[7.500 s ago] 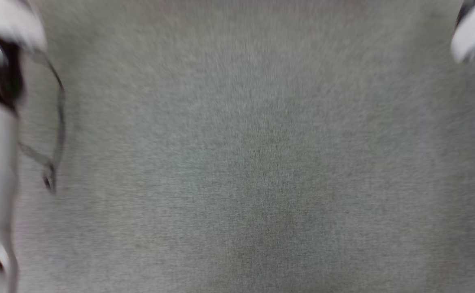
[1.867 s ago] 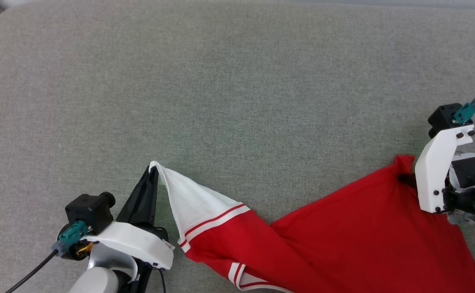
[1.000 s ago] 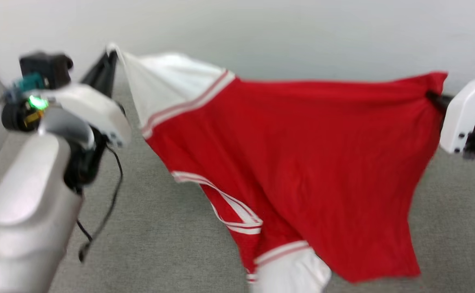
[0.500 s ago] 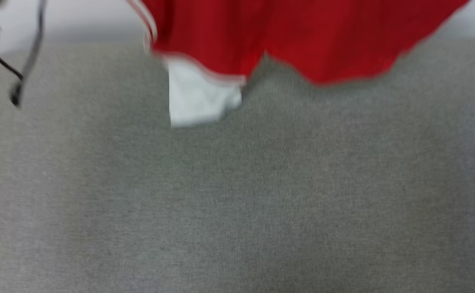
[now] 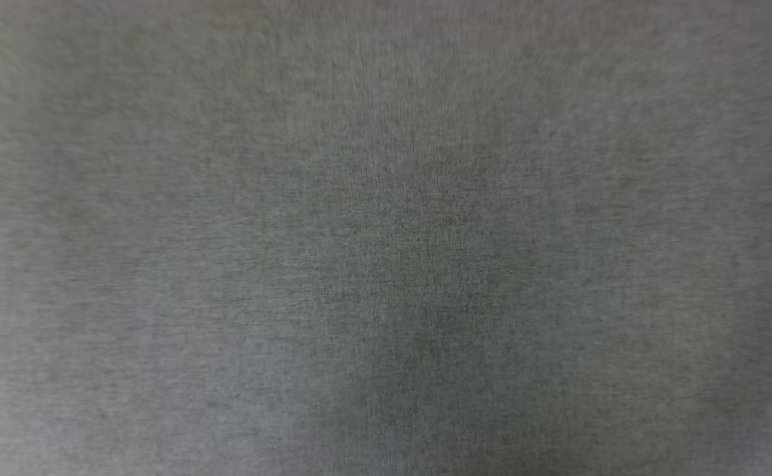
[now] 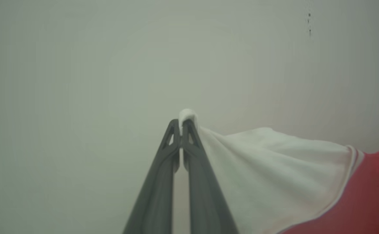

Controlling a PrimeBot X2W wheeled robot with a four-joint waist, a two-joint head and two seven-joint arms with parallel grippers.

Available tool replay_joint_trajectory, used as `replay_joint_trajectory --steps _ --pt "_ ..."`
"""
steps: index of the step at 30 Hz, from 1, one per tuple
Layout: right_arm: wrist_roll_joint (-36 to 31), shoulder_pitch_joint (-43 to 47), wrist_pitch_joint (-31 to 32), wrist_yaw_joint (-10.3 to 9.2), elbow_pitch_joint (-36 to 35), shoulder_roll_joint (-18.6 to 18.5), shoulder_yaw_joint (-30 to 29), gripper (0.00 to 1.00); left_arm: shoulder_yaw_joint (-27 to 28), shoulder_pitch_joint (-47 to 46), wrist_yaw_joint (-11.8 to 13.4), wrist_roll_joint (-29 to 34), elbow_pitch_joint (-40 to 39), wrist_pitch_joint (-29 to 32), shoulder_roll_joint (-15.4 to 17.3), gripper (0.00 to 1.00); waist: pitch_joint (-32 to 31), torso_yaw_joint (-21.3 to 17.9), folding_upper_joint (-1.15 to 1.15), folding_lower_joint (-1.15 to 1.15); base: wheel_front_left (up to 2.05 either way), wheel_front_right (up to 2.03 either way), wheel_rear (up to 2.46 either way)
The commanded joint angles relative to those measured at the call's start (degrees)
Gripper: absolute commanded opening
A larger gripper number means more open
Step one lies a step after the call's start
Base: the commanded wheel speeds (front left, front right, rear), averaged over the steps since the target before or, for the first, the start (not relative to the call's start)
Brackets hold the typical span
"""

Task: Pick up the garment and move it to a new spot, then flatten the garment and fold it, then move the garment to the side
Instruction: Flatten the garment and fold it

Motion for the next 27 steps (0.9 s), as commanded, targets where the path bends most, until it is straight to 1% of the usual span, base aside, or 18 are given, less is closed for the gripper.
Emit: replay_joint_trajectory --steps 1,6,8,11,12,14,17,21,24,27 --pt "0.5 -2.3 -1.3 -0.04 1.1 0.2 0.6 0.0 0.6 -0.8 0.4 -0.4 -0.2 -0.4 0.0 0.0 6.2 -0.3 0.0 -0.02 0.0 0.0 0.0" --pt "2.2 -6.5 -5.1 -0.04 6.5 0.6 4.1 0.0 0.9 0.3 0.9 -1.2 -0.1 -1.1 -0.3 0.0 9.8 -0.1 0.0 -0.02 0.0 0.0 0.0" --pt "3.5 -7.4 -6.9 -0.04 9.3 0.2 6.9 0.0 1.2 1.1 1.0 -1.7 0.5 -1.5 -0.4 0.0 10.8 0.0 0.0 -0.02 0.0 0.0 0.0" --pt "5.4 -8.1 -8.7 -0.04 11.8 0.3 9.4 0.0 1.3 2.3 0.7 -2.5 1.6 -1.8 -0.7 0.0 11.1 0.1 0.0 -0.02 0.0 0.0 0.0" --pt "6.4 -8.0 -9.7 -0.04 13.5 0.2 11.3 0.0 1.3 3.4 0.3 -3.1 2.6 -2.3 -1.2 0.0 11.0 0.3 0.0 -0.02 0.0 0.0 0.0" --pt "7.5 -6.7 -11.1 -0.04 15.1 0.1 13.1 0.0 1.4 5.3 -0.1 -3.9 3.9 -3.2 -1.9 0.0 10.2 0.6 0.0 -0.02 0.0 0.0 0.0" --pt "9.7 -3.1 -13.2 -0.04 17.6 -0.1 16.0 0.0 1.5 9.4 -1.2 -5.6 6.4 -4.8 -3.3 0.0 7.4 1.2 0.0 -0.02 0.0 0.0 0.0" --pt "13.1 4.0 -16.5 -0.04 19.6 -0.9 20.0 0.0 2.1 17.7 -3.1 -8.6 9.2 -6.7 -5.2 0.0 1.2 2.3 0.0 -0.02 0.0 0.0 0.0" --pt "15.4 12.7 -18.5 -0.04 20.0 -1.3 23.5 0.0 2.0 26.6 -4.1 -10.4 10.8 -7.7 -6.6 0.0 -5.3 3.0 0.0 -0.02 0.0 0.0 0.0" --pt "17.8 22.1 -20.6 -0.04 18.6 -2.2 26.1 0.0 2.0 36.2 -4.8 -12.2 11.4 -8.3 -7.3 0.0 -11.9 3.5 0.0 -0.02 0.0 0.0 0.0"
